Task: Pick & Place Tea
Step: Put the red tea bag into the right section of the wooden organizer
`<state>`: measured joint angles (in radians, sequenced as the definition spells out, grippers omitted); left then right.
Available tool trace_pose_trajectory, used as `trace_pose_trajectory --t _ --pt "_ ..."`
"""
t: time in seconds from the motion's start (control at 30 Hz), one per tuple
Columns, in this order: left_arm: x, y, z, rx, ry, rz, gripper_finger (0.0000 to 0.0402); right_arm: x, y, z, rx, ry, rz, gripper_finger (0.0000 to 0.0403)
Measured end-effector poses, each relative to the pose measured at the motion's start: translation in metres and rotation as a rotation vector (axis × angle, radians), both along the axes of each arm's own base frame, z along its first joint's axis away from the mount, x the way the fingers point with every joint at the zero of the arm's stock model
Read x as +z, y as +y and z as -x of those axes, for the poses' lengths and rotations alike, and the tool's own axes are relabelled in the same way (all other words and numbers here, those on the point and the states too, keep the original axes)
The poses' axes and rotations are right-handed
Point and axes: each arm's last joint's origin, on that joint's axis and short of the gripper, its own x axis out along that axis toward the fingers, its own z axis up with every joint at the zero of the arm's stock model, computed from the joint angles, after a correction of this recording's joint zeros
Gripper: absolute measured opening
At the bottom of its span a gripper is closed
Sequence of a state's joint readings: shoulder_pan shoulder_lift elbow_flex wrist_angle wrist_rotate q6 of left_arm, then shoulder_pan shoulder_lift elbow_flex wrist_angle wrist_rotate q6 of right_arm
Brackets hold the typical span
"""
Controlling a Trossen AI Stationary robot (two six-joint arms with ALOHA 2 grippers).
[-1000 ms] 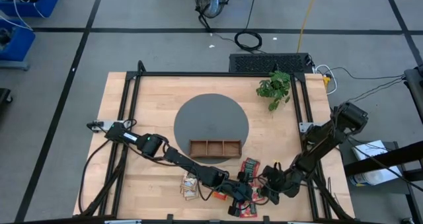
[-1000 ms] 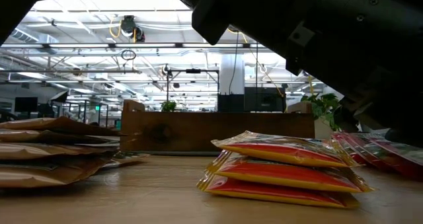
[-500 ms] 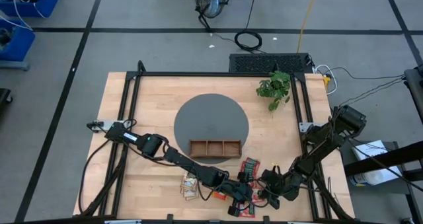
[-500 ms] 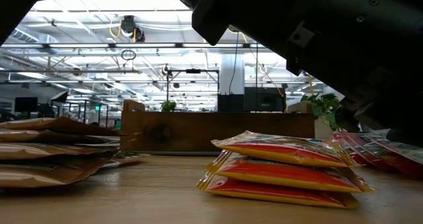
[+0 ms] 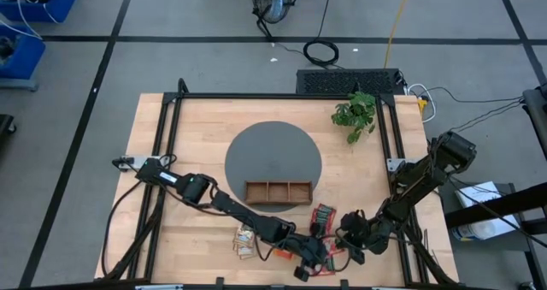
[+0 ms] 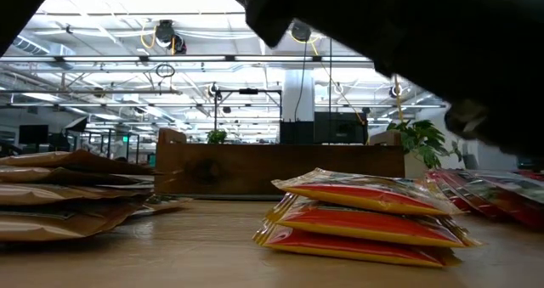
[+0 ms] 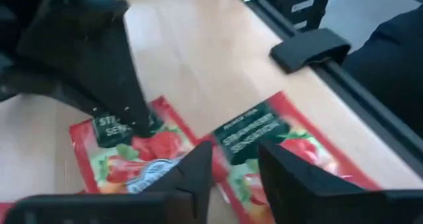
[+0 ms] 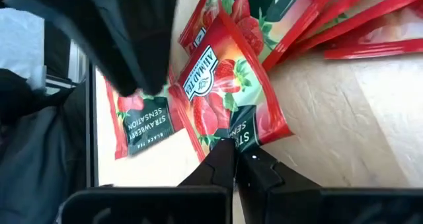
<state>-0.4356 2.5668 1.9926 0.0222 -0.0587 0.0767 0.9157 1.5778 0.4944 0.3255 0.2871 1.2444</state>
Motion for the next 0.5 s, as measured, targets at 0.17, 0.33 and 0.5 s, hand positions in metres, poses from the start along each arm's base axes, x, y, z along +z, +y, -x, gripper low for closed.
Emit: trace_pose_trajectory --t 0.17,0.33,0.5 --pt "0.008 -0.003 0.001 -0.003 -0.014 0.011 0.0201 0.000 -0.001 0.000 0.003 0.004 0.007 0.0001" --pt "0.021 -0.005 0.006 0.021 0.029 0.058 0.0250 0.005 -0.001 0.001 0.040 -0.015 0.023 0.0000" --pt "0.046 -0.007 0.016 0.031 0.073 0.069 0.0270 0.024 0.000 -0.002 0.083 -0.019 0.070 0.0000"
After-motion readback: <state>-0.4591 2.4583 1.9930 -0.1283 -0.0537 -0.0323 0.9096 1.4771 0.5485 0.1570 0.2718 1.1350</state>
